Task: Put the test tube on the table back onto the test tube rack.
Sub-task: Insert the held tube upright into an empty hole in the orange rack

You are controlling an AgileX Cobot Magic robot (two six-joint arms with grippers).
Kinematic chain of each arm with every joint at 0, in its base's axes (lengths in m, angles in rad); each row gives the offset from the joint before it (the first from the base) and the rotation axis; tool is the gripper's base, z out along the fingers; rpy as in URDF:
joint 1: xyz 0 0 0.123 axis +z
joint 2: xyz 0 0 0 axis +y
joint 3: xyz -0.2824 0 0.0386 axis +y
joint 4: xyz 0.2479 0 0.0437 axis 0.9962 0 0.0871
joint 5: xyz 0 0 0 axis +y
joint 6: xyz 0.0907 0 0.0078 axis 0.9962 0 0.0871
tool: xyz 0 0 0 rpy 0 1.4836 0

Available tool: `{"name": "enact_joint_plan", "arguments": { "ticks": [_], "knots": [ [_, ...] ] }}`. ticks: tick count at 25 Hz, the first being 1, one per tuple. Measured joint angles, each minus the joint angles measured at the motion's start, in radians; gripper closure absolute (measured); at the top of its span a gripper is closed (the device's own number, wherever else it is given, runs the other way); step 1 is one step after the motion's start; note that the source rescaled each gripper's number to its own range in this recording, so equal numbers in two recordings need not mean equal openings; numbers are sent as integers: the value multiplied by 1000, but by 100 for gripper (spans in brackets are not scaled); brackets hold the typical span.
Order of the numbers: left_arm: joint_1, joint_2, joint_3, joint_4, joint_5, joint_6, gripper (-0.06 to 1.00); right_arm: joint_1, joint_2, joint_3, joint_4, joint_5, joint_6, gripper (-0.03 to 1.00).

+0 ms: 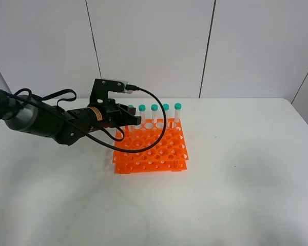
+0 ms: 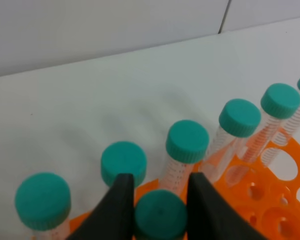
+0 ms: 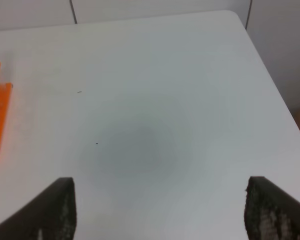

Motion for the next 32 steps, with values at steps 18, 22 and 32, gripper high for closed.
{"name": "enact_joint_plan", "arguments": {
  "ticks": [18, 22, 32],
  "knots": [
    [-18, -4, 6, 1, 46, 3, 93, 0, 0, 0, 0, 0, 0, 16],
    [-18, -2, 11, 1, 62, -2, 76, 0, 0, 0, 0, 0, 0, 16],
    [-19, -2, 11, 2, 52, -3, 65, 0, 0, 0, 0, -1, 0, 16]
  ]
}}
